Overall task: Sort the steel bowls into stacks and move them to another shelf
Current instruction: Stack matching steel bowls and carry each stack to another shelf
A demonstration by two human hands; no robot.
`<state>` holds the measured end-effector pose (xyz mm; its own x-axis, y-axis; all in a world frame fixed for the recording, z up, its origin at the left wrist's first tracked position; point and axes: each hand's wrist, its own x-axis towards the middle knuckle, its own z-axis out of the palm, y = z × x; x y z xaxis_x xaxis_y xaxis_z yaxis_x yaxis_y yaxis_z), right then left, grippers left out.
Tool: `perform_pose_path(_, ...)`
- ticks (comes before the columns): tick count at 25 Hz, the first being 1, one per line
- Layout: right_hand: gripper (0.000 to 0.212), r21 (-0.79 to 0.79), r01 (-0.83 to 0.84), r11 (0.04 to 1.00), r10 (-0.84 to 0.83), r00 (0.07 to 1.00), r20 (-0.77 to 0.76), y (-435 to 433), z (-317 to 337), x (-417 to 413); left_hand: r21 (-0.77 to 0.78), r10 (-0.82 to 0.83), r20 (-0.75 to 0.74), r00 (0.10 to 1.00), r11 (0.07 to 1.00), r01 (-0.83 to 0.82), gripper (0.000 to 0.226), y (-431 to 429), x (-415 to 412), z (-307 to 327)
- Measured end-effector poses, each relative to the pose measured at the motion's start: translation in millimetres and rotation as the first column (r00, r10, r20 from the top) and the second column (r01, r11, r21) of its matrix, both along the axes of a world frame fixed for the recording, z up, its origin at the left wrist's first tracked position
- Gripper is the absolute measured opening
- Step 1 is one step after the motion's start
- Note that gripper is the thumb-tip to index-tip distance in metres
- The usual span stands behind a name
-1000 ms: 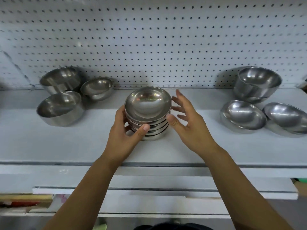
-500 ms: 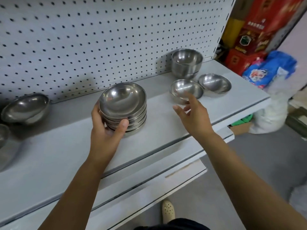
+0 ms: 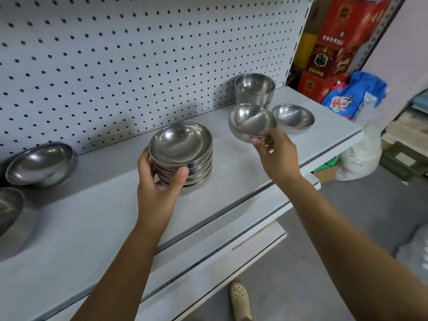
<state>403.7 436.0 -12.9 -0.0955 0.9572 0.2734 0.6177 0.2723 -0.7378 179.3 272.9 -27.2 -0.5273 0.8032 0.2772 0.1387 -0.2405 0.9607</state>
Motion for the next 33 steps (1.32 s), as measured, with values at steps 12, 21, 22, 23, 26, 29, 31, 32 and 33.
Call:
perform_pose_path(12,0.024,0.197,-0.479,0.855,0.494,0.869,-0.034,-65,56,-48,0.036,-0.107,0.044,0.993,0.994,0.105,0.067,0,-14,-4)
perform_pose_path(21,0.029,0.188,-0.502,0.844,0.509,0.861,0.014,-64,48,-63,0.009,-0.093,0.109,0.99,0.996,0.093,0.047,-1,-18,-4)
perform_pose_path(22,0.029,0.19,-0.502,0.844,0.508,0.861,0.015,-64,47,-64,0.005,-0.09,0.111,0.99,0.996,0.09,0.047,-1,-18,-4)
perform_pose_path(23,0.029,0.193,-0.5,0.844,0.507,0.862,0.015,-63,46,-64,0.001,-0.087,0.111,0.99,0.996,0.087,0.047,-1,-19,-5)
perform_pose_path(26,0.034,0.202,-0.496,0.844,0.507,0.862,0.001,-65,44,-63,-0.007,-0.084,0.108,0.991,0.996,0.085,0.049,-2,-20,-5)
perform_pose_path(29,0.04,0.212,-0.483,0.85,0.499,0.867,-0.024,-68,44,-62,-0.002,-0.098,0.107,0.989,0.995,0.099,0.053,-2,-21,-5)
perform_pose_path(31,0.044,0.212,-0.475,0.854,0.492,0.87,-0.036,-69,44,-63,0.003,-0.112,0.102,0.988,0.994,0.112,0.055,-3,-19,-5)
perform_pose_path(32,0.046,0.212,-0.472,0.856,0.49,0.871,-0.04,-69,43,-63,0.001,-0.111,0.099,0.989,0.994,0.111,0.054,-4,-18,-5)
perform_pose_path(33,0.047,0.209,-0.469,0.858,0.488,0.872,-0.045,-69,42,-63,-0.001,-0.106,0.096,0.99,0.994,0.106,0.053,-5,-17,-4)
